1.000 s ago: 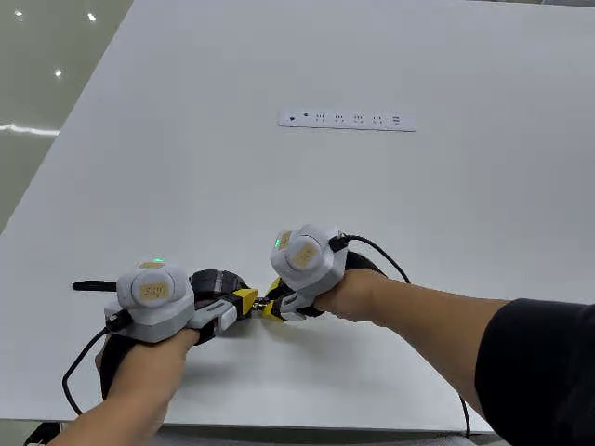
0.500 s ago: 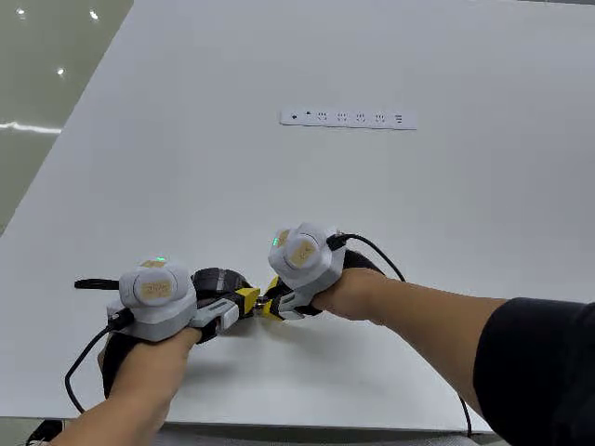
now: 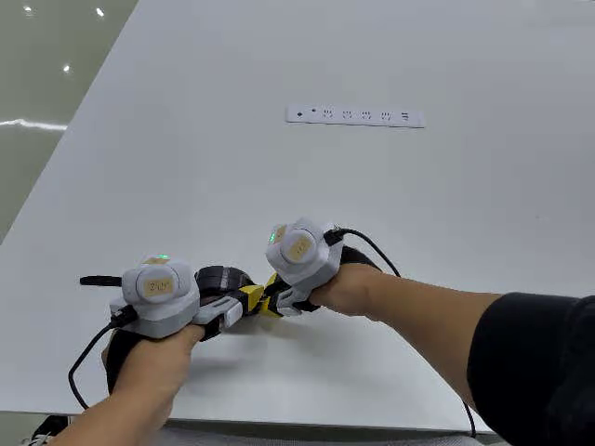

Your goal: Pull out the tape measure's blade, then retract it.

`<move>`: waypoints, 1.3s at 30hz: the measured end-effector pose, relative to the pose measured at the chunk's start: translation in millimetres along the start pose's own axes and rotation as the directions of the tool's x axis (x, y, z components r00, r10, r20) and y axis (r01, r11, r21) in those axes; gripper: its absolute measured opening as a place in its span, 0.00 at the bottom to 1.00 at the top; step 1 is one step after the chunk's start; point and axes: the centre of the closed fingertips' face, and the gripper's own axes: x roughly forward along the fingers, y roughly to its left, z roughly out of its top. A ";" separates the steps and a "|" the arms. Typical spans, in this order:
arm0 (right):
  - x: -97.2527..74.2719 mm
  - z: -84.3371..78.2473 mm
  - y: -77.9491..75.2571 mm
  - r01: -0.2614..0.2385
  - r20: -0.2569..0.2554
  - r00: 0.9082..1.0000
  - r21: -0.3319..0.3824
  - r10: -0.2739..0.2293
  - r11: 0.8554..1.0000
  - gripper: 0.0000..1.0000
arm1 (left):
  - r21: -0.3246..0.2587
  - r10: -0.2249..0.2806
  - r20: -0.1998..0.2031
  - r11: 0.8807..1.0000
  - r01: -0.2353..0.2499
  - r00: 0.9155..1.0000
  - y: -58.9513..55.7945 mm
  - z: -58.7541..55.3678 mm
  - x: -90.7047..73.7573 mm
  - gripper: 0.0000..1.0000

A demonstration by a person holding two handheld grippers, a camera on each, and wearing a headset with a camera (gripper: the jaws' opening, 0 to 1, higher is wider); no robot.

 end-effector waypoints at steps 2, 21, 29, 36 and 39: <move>-0.9 0.1 0.7 -0.001 0.004 1.000 0.001 0.001 1.000 0.10 | -0.001 0.000 -0.001 1.000 0.000 1.000 -0.1 0.0 -0.5 0.59; -0.5 -0.6 0.9 -0.010 0.028 1.000 0.021 0.009 1.000 0.12 | -0.022 -0.019 -0.007 1.000 0.018 1.000 -0.3 -1.0 -1.7 0.61; -2.6 1.3 0.9 0.035 0.043 0.999 -0.014 -0.034 0.999 0.14 | -0.014 -0.030 -0.013 0.999 0.030 0.999 -0.6 -1.0 -2.3 0.61; -9.2 2.3 6.3 0.034 0.050 0.998 -0.006 -0.034 0.999 0.16 | 0.009 -0.035 -0.045 0.999 0.035 0.998 -1.3 -0.5 -3.3 0.61; -15.2 3.4 7.7 0.042 0.053 0.998 -0.016 -0.041 0.999 0.17 | 0.048 -0.034 -0.052 0.998 0.037 0.998 -1.9 3.4 -6.0 0.60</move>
